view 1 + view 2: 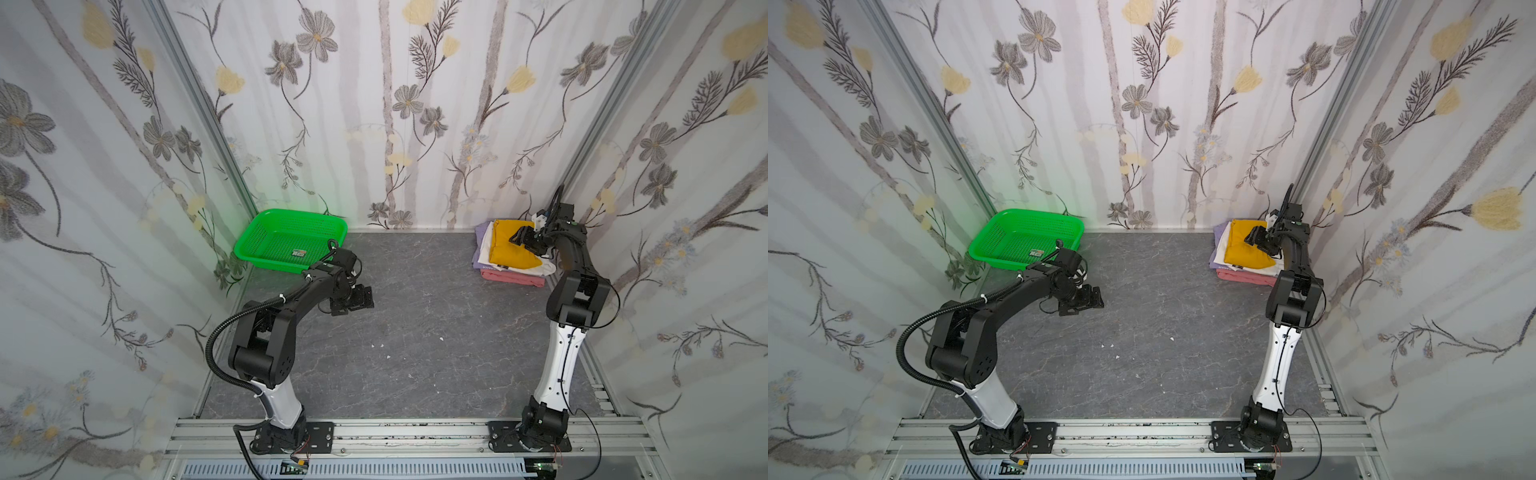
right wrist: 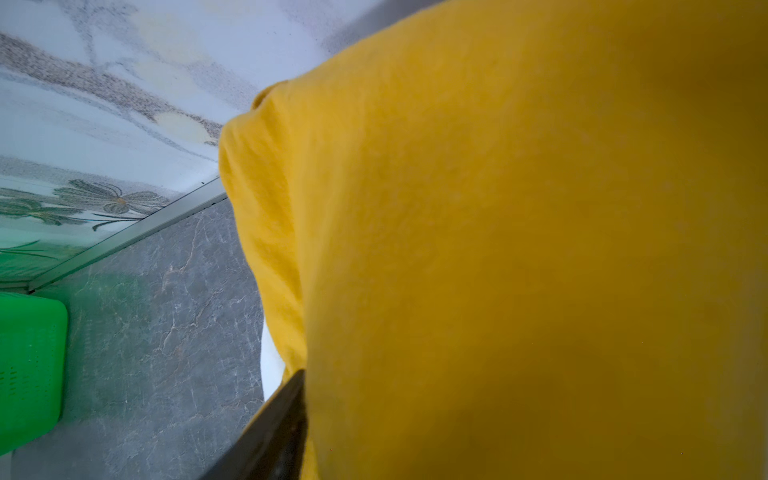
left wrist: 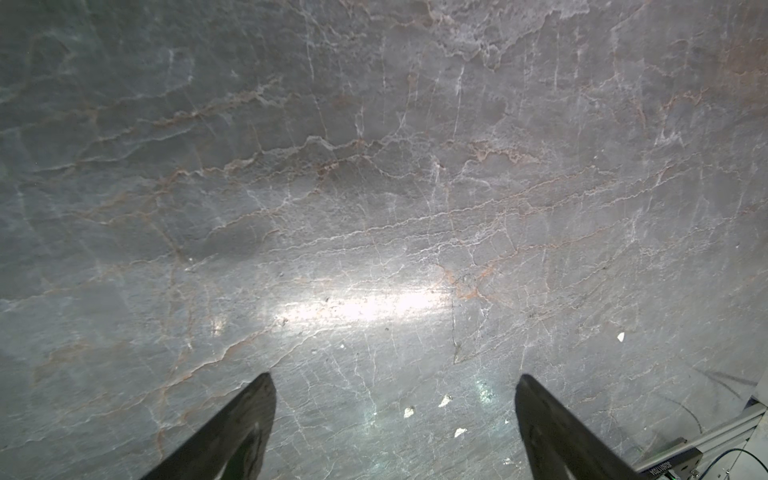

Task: Fold and stack the t-shirts
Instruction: 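Carry the yellow shirt with the right gripper onto the folded shirt stack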

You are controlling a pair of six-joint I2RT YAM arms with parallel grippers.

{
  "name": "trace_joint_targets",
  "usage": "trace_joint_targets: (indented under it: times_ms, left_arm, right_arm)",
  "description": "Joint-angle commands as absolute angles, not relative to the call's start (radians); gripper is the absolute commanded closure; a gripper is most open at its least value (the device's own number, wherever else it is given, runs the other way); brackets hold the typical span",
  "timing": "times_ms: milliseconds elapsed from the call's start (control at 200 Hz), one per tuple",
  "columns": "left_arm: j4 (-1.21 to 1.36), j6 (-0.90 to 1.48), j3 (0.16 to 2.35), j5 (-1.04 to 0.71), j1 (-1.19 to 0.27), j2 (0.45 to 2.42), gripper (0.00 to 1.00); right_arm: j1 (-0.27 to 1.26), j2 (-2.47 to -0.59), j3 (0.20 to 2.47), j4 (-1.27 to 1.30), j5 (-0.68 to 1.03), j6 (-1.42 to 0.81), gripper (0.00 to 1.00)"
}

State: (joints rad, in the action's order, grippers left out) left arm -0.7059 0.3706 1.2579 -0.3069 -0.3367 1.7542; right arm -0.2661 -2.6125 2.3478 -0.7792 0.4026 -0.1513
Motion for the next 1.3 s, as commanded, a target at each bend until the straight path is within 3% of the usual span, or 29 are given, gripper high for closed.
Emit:
trace_joint_targets:
  times_ms: [0, 225, 515, 749, 1079, 1299]
  left_arm:
    - [-0.698, 0.379, 1.251, -0.301, -0.335, 1.752, 0.09]
    - [-0.684, 0.383, 1.243, -0.307, -0.335, 1.750, 0.09]
    - [-0.652, 0.391, 1.213, -0.314, -0.335, 1.736, 0.09]
    - [-0.629, 0.390, 1.194, -0.320, -0.334, 1.696, 0.06]
    - [-0.592, 0.384, 1.185, -0.340, -0.333, 1.646, 0.00]
    - [-0.519, 0.347, 1.170, -0.489, -0.346, 1.568, 0.00]
  right_arm:
    - [-0.267, -2.516, 2.360, -0.743, 0.315, -0.129, 0.00]
    - [-0.280, -2.372, 2.353, -0.787, 0.182, -0.131, 0.00]
    - [-0.281, -2.435, 2.281, -0.726, 0.497, -0.176, 0.00]
    - [-0.286, -2.564, 2.259, -0.729, 0.473, -0.218, 0.00]
    - [-0.288, -2.307, 2.125, -0.555, 0.525, -0.203, 0.00]
    - [-0.292, -2.520, 2.214, -0.578, 0.570, -0.272, 0.00]
